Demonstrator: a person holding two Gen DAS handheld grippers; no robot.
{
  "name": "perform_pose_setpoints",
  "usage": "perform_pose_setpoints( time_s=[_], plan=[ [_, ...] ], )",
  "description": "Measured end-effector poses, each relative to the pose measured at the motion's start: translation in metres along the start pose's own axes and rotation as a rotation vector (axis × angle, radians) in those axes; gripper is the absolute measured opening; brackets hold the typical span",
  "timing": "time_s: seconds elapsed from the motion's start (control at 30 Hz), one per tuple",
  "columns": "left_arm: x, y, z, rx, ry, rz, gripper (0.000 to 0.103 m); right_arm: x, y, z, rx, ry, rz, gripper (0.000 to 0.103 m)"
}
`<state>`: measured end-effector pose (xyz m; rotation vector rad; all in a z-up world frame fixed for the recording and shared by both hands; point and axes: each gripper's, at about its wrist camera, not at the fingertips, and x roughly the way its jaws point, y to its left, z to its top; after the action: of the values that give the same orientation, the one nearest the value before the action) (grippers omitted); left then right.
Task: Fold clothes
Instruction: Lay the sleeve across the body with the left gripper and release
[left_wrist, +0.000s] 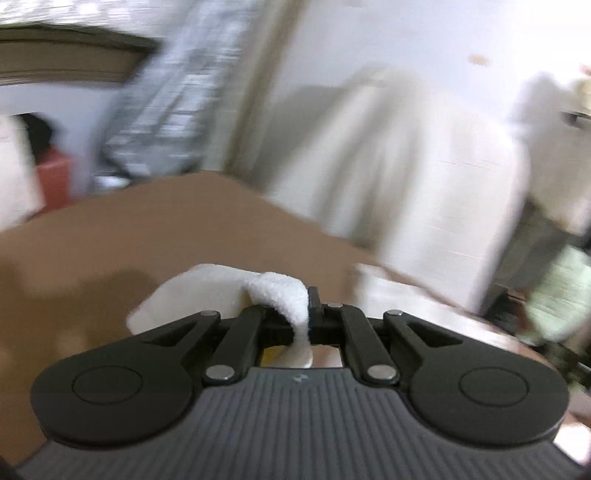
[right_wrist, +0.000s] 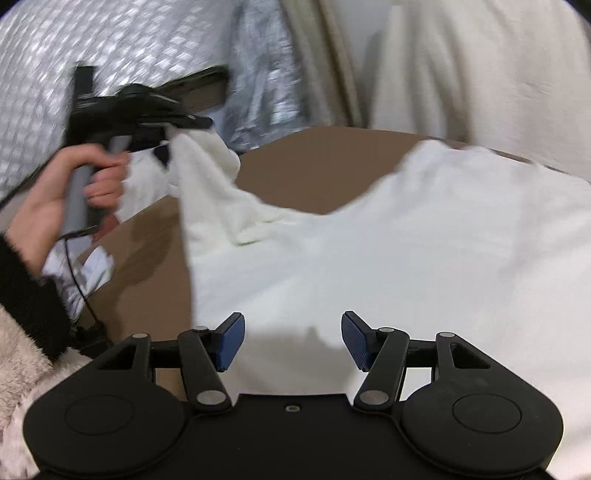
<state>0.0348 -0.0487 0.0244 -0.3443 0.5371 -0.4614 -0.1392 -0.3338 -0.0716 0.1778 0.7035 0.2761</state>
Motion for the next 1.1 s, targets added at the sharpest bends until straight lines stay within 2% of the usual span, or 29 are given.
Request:
perform_pose_setpoints(
  time_s=[0.1,0.2,0.3,0.37,0.4,0.47,0.5,0.57,0.63,0.67,0.73,0.77,0.8,0.83,0.87,0.9,1.0,1.03,1.1],
  plan=[
    [-0.010,-0.070,-0.019,0.070,0.022,-0.138,0.003,-0.035,-0.041,-0.003,0.055,-0.015,-0.063,0.064],
    [-0.016,-0.138,-0.050,0.153,0.042,-0.214,0.003,-0.060,-0.074,-0.018,0.110,-0.038,-0.132,0.064],
    [-0.004,-0.196,-0.095,0.195,0.127,-0.295,0.004,-0.075,-0.103,-0.038,0.232,-0.064,-0.192,0.064],
    [0.018,-0.223,-0.133,0.235,0.247,-0.307,0.006,-0.078,-0.125,-0.053,0.373,-0.079,-0.207,0.064],
    [0.033,-0.232,-0.153,0.264,0.353,-0.287,0.013,-0.079,-0.138,-0.061,0.462,-0.085,-0.198,0.064],
    [0.057,-0.241,-0.187,0.307,0.568,-0.215,0.028,-0.079,-0.162,-0.075,0.649,-0.094,-0.105,0.064],
    [0.061,-0.236,-0.196,0.308,0.629,-0.197,0.028,-0.078,-0.171,-0.081,0.720,-0.097,-0.064,0.064],
    [0.053,-0.223,-0.196,0.296,0.645,-0.221,0.031,-0.079,-0.177,-0.086,0.784,-0.112,-0.031,0.064],
    [0.043,-0.210,-0.193,0.284,0.651,-0.245,0.043,-0.078,-0.176,-0.085,0.791,-0.133,-0.006,0.064],
    [0.034,-0.202,-0.184,0.280,0.613,-0.255,0.052,-0.076,-0.175,-0.084,0.794,-0.144,0.009,0.064],
    [0.017,-0.185,-0.167,0.253,0.543,-0.272,0.056,-0.071,-0.169,-0.082,0.791,-0.158,0.035,0.064],
    [0.011,-0.175,-0.159,0.223,0.509,-0.273,0.062,-0.072,-0.165,-0.082,0.776,-0.165,0.029,0.064],
    [0.005,-0.163,-0.153,0.194,0.478,-0.254,0.067,-0.069,-0.157,-0.078,0.734,-0.164,0.010,0.064],
    [0.008,-0.150,-0.146,0.170,0.448,-0.206,0.068,-0.062,-0.145,-0.071,0.661,-0.151,-0.014,0.064],
    [0.012,-0.137,-0.140,0.152,0.421,-0.148,0.068,-0.056,-0.132,-0.065,0.588,-0.138,-0.039,0.064],
    [0.020,-0.127,-0.138,0.159,0.410,-0.055,0.068,-0.049,-0.118,-0.058,0.504,-0.123,-0.058,0.064],
    [0.049,-0.102,-0.146,0.256,0.438,0.246,0.068,-0.014,-0.086,-0.044,0.255,-0.052,-0.135,0.065],
    [0.059,-0.095,-0.150,0.280,0.456,0.325,0.068,-0.001,-0.077,-0.040,0.180,-0.027,-0.166,0.065],
    [0.076,-0.079,-0.158,0.261,0.524,0.365,0.068,0.025,-0.059,-0.033,0.029,0.022,-0.226,0.065]
  ],
)
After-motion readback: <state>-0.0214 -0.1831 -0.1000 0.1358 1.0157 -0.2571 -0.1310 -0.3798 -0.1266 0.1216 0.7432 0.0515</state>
